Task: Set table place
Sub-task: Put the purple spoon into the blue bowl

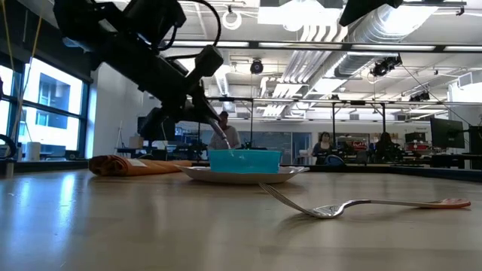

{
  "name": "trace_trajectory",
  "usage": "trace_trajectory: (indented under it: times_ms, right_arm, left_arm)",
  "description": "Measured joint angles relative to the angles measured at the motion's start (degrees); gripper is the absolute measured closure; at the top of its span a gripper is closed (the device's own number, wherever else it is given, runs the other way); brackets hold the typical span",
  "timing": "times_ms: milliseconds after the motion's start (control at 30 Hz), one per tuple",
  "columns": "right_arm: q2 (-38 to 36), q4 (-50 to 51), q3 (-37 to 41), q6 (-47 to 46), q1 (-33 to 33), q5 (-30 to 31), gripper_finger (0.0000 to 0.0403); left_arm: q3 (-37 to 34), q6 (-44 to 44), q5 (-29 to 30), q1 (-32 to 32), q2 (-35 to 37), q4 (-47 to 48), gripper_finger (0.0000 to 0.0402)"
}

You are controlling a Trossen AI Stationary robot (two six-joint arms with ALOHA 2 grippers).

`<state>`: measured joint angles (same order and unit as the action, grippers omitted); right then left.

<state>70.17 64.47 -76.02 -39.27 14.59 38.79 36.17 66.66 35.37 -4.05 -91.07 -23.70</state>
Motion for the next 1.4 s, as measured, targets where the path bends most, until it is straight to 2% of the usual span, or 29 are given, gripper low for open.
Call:
trace_trajectory:
  times_ms: [100, 300, 533, 667, 833, 1200, 1400]
  right_arm:
    - [0.0, 0.0, 0.0, 0.3, 0.0, 0.0, 0.0402]
    - [0.0, 0.0, 0.0, 0.6, 0.0, 0.0, 0.0402]
    - [0.0, 0.0, 0.0, 0.7, 0.1, 0.0, 0.0402]
    - [0.0, 0.0, 0.0, 0.7, 0.0, -1.1, 0.0402]
    - [0.0, 0.0, 0.0, 0.9, 0.0, -1.5, 0.0402]
    - [0.0, 0.0, 0.0, 1.6, 0.0, -2.1, 0.0402]
    - [0.0, 0.0, 0.0, 1.4, 0.0, -2.3, 0.0402]
  left_arm:
    - [2.0, -2.1, -1.0, -0.1, 0.0, 2.5, 0.0389]
    - [6.7, -1.7, -1.7, -0.1, 0.0, 15.3, 0.0361]
    - [7.8, -3.6, -1.7, 0.0, 0.0, 16.1, 0.0377]
    - [7.8, -4.8, -1.8, 0.0, 0.0, 16.1, 0.0371]
    - [7.8, -5.8, -2.0, 0.0, 0.0, 17.0, 0.0329]
    - [7.8, -9.0, -3.5, -0.1, 0.2, 19.1, 0.0201]
    - [7.8, -10.1, -2.9, -0.1, 3.7, 23.2, 0.0156]
